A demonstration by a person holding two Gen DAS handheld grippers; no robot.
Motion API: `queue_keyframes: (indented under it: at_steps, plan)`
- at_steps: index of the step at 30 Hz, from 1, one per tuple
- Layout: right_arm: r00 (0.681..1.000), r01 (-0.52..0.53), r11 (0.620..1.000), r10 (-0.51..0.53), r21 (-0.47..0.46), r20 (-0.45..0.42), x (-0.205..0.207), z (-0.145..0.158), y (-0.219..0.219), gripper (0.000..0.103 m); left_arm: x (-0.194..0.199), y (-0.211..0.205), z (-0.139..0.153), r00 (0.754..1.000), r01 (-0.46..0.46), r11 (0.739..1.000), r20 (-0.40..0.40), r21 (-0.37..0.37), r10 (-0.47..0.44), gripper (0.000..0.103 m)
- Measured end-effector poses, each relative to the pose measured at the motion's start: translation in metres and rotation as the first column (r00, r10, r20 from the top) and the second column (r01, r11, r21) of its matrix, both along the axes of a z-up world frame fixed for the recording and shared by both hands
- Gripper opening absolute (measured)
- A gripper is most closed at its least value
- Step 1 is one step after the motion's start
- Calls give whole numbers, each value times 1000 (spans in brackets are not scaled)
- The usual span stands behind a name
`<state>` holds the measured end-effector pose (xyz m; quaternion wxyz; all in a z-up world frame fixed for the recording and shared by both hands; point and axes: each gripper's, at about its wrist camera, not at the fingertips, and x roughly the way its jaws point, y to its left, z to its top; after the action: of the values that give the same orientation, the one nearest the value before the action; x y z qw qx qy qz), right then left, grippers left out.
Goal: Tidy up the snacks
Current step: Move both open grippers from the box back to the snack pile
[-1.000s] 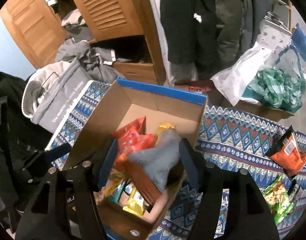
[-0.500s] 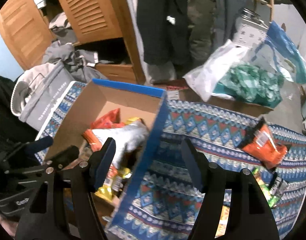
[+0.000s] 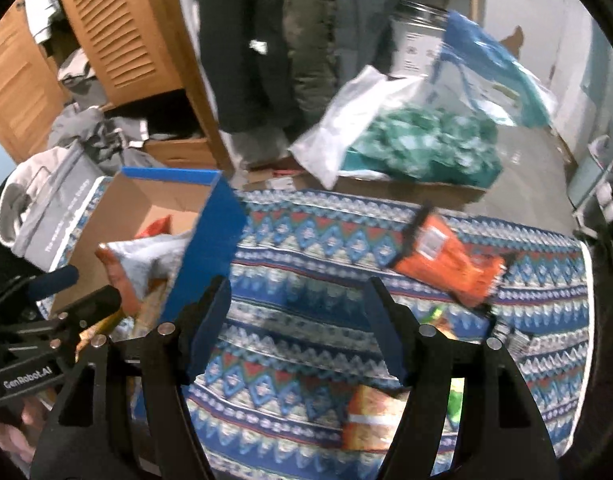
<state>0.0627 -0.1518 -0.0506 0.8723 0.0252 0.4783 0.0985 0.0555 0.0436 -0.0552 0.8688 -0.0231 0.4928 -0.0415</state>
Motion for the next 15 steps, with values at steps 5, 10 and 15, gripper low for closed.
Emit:
queue_keyframes:
  at_steps: [5, 10, 15]
  plan:
    - [998, 55, 998, -55, -28, -9, -8, -6, -32, 76, -1, -30, -1, 999, 54, 998, 7, 34, -54, 80]
    - [992, 120, 992, -121, -37, -23, -16, -13, -68, 76, 0, -57, -8, 995, 102, 994, -8, 41, -102, 80]
    - [979, 195, 979, -198, -55, -51, -21, -25, -108, 77, 4, -84, -14, 988, 155, 987, -18, 38, -155, 80]
